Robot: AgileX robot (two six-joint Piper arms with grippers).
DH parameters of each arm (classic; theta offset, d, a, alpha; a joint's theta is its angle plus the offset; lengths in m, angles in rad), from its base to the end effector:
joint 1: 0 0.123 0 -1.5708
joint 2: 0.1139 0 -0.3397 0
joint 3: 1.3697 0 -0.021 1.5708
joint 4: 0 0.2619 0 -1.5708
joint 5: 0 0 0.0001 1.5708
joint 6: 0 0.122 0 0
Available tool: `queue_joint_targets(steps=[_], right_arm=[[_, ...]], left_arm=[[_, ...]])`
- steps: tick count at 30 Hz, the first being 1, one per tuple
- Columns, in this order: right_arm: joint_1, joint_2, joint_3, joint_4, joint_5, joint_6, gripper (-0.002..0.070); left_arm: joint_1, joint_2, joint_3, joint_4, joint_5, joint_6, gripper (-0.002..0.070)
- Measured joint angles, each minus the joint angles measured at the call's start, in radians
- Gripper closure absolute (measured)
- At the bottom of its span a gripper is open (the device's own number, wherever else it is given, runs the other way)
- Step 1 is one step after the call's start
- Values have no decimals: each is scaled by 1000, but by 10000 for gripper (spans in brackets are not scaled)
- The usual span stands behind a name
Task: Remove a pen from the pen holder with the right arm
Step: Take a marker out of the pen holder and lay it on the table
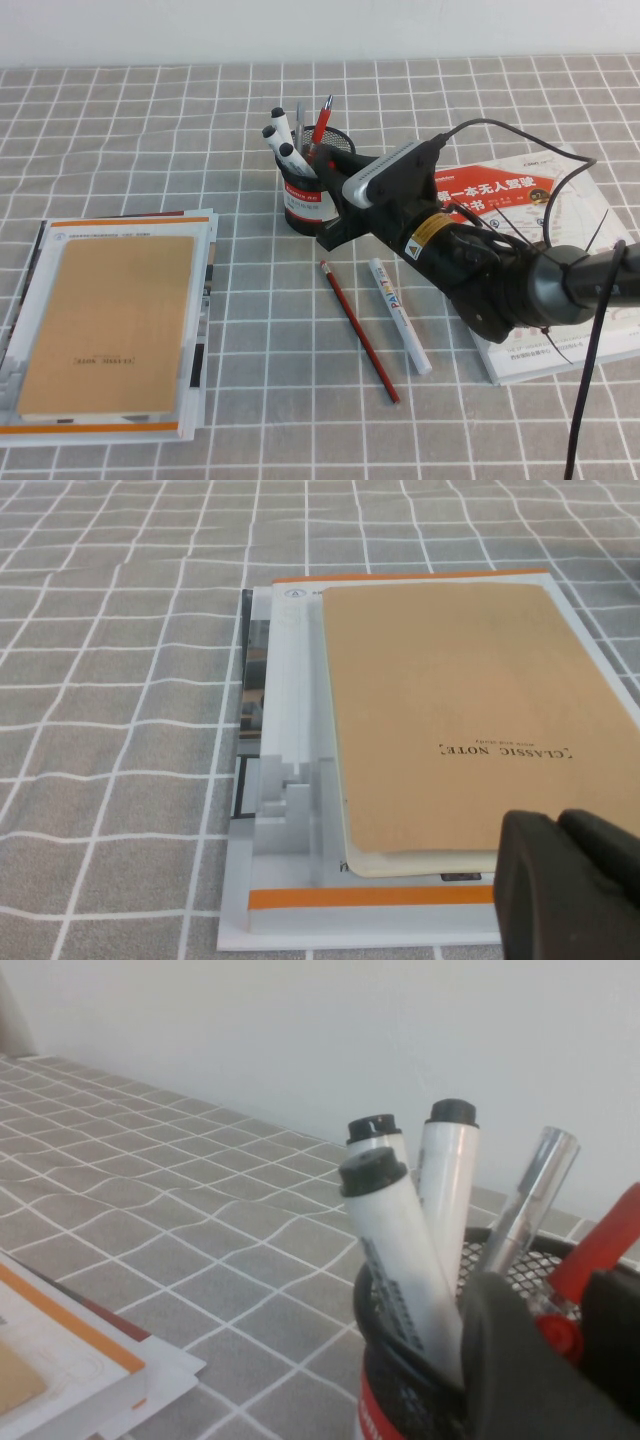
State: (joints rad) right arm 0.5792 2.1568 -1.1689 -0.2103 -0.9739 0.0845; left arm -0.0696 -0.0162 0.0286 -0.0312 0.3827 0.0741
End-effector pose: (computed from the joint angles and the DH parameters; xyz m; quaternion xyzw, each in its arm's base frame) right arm 0.4219 0.3011 0.1981 -0.2663 0.6310 0.2523 0.6835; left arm 0.0376 -0.0040 0.1596 0.0497 0.8056 -0.0119 0.5903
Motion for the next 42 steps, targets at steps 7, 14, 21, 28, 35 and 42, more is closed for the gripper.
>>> queue_joint_targets(steps=[7, 14, 21, 28, 35, 42], right_arm=[[0, 0, 0, 1, 3, 0, 552], [0, 0, 0, 8, 3, -2, 637], [-2, 0, 0, 11, 3, -2, 638], [-2, 0, 0, 11, -1, -4, 638], [-4, -15, 0, 11, 23, -8, 638], [-7, -71, 0, 11, 71, -48, 638]], left_arm=[[0, 0, 0, 0, 0, 0, 678], [0, 0, 0, 0, 0, 0, 678], [0, 0, 0, 0, 0, 0, 678], [0, 0, 0, 0, 0, 0, 678], [0, 0, 0, 0, 0, 0, 678], [0, 0, 0, 0, 0, 0, 678]])
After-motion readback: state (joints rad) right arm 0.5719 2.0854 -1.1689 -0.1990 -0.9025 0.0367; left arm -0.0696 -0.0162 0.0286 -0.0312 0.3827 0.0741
